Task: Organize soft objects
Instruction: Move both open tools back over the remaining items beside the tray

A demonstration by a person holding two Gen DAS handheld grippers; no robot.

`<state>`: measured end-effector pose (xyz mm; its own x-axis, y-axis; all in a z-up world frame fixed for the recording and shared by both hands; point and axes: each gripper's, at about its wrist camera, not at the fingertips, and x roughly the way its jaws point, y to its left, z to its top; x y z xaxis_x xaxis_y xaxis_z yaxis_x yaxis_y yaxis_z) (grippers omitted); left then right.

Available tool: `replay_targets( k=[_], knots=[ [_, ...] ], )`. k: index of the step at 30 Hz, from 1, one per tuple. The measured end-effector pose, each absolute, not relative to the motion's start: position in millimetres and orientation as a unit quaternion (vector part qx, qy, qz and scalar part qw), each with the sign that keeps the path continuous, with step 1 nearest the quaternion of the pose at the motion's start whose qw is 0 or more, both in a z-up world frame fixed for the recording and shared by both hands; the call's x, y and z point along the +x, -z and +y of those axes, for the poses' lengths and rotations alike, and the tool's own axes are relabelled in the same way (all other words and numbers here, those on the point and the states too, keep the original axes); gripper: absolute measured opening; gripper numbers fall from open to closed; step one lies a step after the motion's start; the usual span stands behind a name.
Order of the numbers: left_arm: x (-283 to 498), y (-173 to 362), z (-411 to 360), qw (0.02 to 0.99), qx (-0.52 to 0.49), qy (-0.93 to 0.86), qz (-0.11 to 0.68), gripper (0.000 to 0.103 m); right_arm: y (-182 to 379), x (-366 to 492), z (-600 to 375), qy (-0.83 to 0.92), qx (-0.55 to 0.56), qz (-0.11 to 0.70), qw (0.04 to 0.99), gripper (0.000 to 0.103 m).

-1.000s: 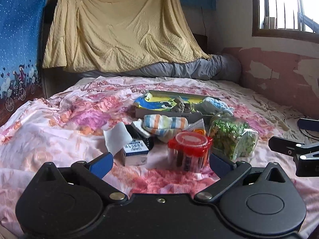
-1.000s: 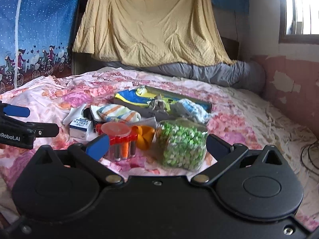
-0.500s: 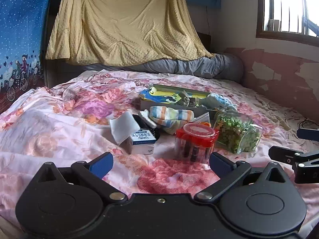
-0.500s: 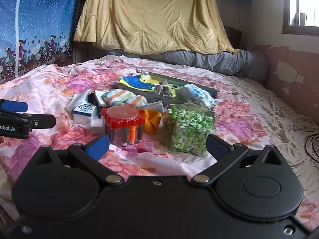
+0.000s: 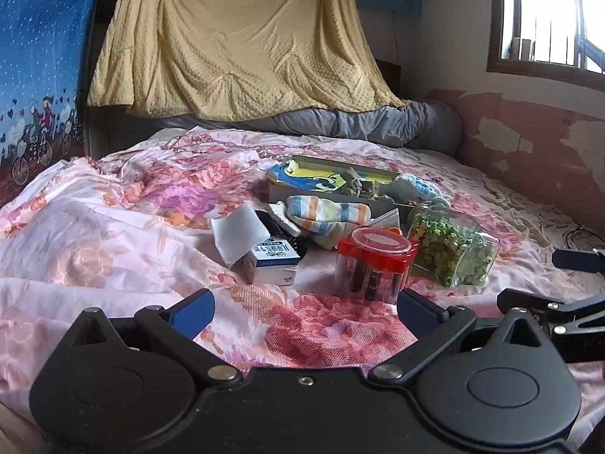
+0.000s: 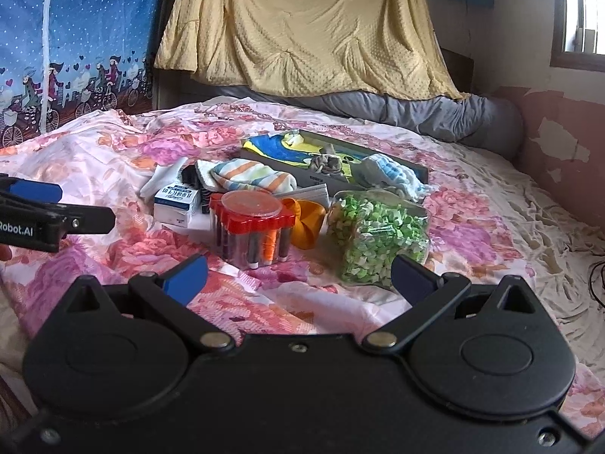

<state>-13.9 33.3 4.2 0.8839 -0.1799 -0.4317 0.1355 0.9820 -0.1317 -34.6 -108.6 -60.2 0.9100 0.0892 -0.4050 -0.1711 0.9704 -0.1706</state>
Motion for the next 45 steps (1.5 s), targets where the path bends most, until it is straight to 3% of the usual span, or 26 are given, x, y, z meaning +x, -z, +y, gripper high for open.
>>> replay_targets(
  k=[45],
  knots=[
    [79.4,-7.0,73.8,0.961,-0.121,0.052,0.243,0.102,46.1,51.3,-93.2,-0.151,-0.093,0.215,0.961,0.103]
  ],
)
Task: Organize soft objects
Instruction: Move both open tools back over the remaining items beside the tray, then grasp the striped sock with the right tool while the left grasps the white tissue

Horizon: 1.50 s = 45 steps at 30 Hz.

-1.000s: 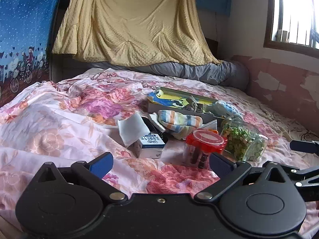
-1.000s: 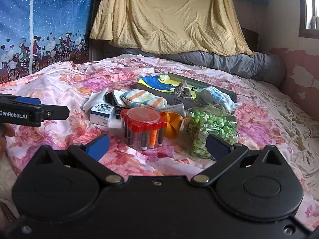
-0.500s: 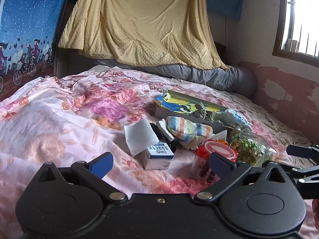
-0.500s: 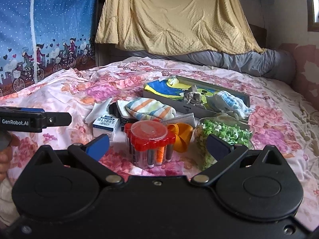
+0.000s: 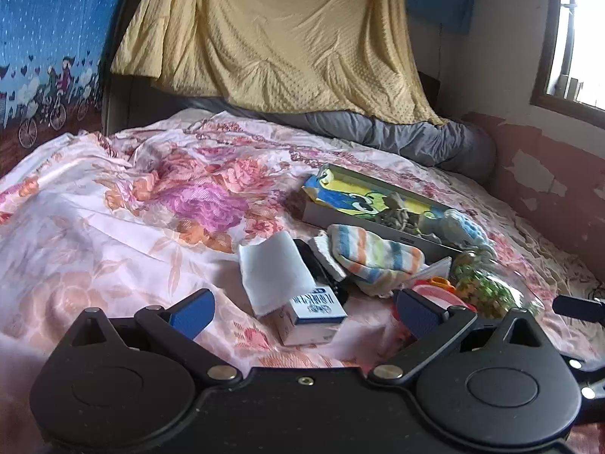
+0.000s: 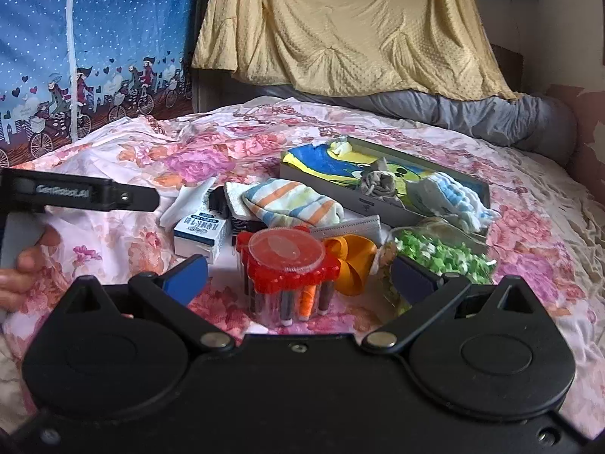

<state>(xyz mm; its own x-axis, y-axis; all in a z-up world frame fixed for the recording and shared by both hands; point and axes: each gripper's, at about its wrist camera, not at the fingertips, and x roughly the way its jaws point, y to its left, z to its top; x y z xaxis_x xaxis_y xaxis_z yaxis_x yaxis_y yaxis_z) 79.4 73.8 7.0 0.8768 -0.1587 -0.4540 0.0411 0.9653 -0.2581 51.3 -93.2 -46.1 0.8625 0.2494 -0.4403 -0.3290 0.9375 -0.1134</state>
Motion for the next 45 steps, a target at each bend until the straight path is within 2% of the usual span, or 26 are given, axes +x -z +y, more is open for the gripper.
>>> replay_targets(
  k=[6,15,25,30,34,36,40,45],
  knots=[
    [110.8,-5.0,88.7,0.952,-0.133,0.067,0.266,0.102,36.2,78.3,-79.6,-0.17,-0.107,0.221,0.954,0.103],
    [151.0,9.6,112.3,0.926,-0.184,0.097,0.315,0.101,22.2,142.0,-38.8,-0.203,-0.205,0.238,0.927,0.103],
    [183.3,22.0,128.1,0.895,-0.233,0.134,0.356,0.083,29.3,194.9,10.8,-0.231,-0.315,0.275,0.879,0.1],
    [190.5,29.1,127.6,0.887,-0.24,0.141,0.368,0.07,35.6,213.6,18.5,-0.23,-0.328,0.31,0.862,0.082],
    [191.0,30.1,127.0,0.884,-0.245,0.145,0.371,0.053,45.9,218.5,16.3,-0.229,-0.336,0.334,0.85,0.073],
    [190.7,29.6,128.5,0.884,-0.247,0.146,0.369,0.046,50.2,223.3,18.1,-0.228,-0.336,0.348,0.845,0.063],
    [191.0,29.0,131.8,0.883,-0.254,0.146,0.366,0.029,56.4,233.6,19.3,-0.226,-0.33,0.377,0.835,0.05],
    [190.4,27.7,133.2,0.885,-0.258,0.142,0.362,0.021,58.9,246.1,15.8,-0.222,-0.31,0.396,0.835,0.028]
  ],
)
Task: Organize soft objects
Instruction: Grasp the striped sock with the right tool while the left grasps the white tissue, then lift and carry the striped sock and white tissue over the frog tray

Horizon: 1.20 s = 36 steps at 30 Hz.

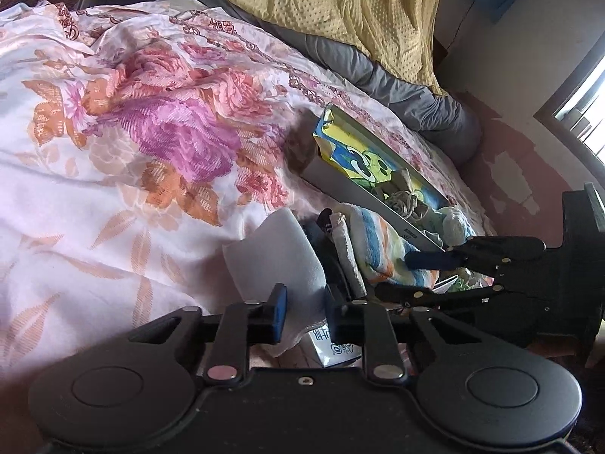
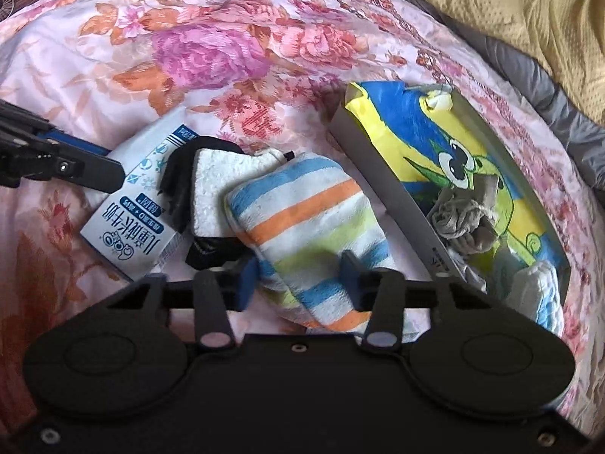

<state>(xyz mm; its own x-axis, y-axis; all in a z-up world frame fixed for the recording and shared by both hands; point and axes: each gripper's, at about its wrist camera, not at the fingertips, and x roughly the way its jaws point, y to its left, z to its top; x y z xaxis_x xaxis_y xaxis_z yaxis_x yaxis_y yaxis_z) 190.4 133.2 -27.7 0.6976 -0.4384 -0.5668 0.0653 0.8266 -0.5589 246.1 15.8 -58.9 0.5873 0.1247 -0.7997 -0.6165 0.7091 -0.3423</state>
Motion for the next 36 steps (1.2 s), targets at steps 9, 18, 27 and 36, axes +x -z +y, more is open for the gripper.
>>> replay_targets(
  k=[9,18,27,36],
  knots=[
    [187.4,22.6,139.1,0.888,-0.271,0.135,0.345,0.008,65.3,252.4,12.9,-0.219,-0.291,0.405,0.839,0.004],
    [182.6,10.5,138.2,0.894,-0.275,0.147,0.321,0.007,43.7,242.1,15.4,-0.247,-0.24,0.394,0.852,0.003],
    [168.2,-3.1,131.9,0.908,-0.269,0.151,0.285,0.007,6.3,227.2,1.0,-0.261,-0.197,0.362,0.873,0.003],
    [171.6,-14.3,118.7,0.917,-0.262,0.152,0.26,0.007,-29.6,224.6,-35.2,-0.253,-0.163,0.324,0.897,0.003]
  ],
)
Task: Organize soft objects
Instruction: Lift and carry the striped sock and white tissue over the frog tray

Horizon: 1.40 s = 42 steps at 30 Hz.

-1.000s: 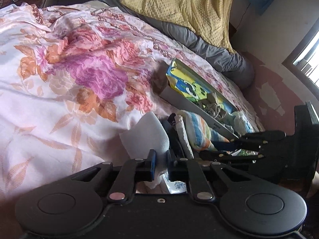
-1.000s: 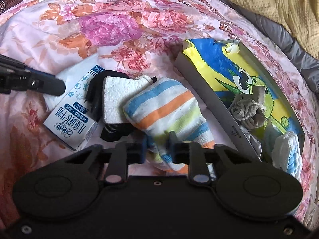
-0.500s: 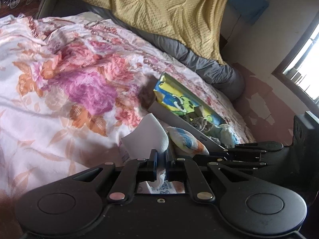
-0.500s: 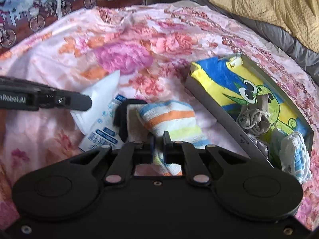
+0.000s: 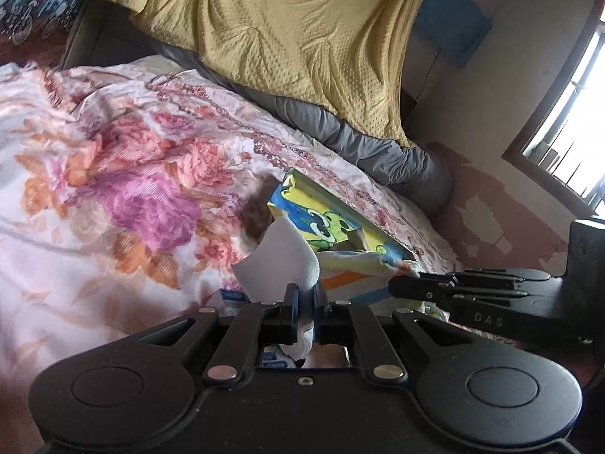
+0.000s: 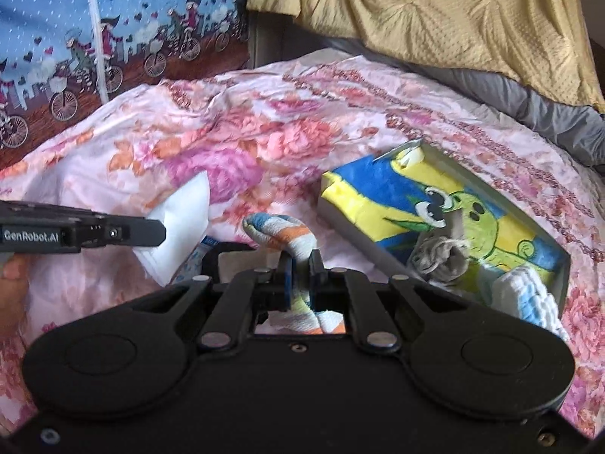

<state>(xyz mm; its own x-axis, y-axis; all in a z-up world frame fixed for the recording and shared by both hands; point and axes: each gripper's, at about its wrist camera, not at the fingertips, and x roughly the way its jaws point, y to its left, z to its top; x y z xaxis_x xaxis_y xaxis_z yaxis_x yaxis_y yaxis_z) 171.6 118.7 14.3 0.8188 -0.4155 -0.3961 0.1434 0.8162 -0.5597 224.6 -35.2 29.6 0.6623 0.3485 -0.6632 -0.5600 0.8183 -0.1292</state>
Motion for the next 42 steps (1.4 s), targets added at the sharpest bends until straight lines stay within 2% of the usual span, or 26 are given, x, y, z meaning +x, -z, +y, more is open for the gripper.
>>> replay_targets(
  k=[11,23,32,42],
  knots=[
    [219.9,-42.2,78.5,0.922,-0.258,0.16,0.239,0.007,-68.4,249.3,-88.1,-0.224,-0.139,0.293,0.919,0.003],
    [295.5,-54.6,29.6,0.928,-0.231,0.171,0.235,0.007,-107.9,324.6,-156.1,-0.163,-0.089,0.248,0.951,0.003],
    [344.4,-39.4,-7.2,0.928,-0.228,0.158,0.25,0.007,-88.2,369.9,-217.5,-0.117,-0.022,0.267,0.956,0.003],
    [364.5,-4.1,-35.3,0.927,-0.207,0.136,0.282,0.007,-56.7,356.3,-253.7,-0.092,-0.005,0.284,0.954,0.004]
  ],
)
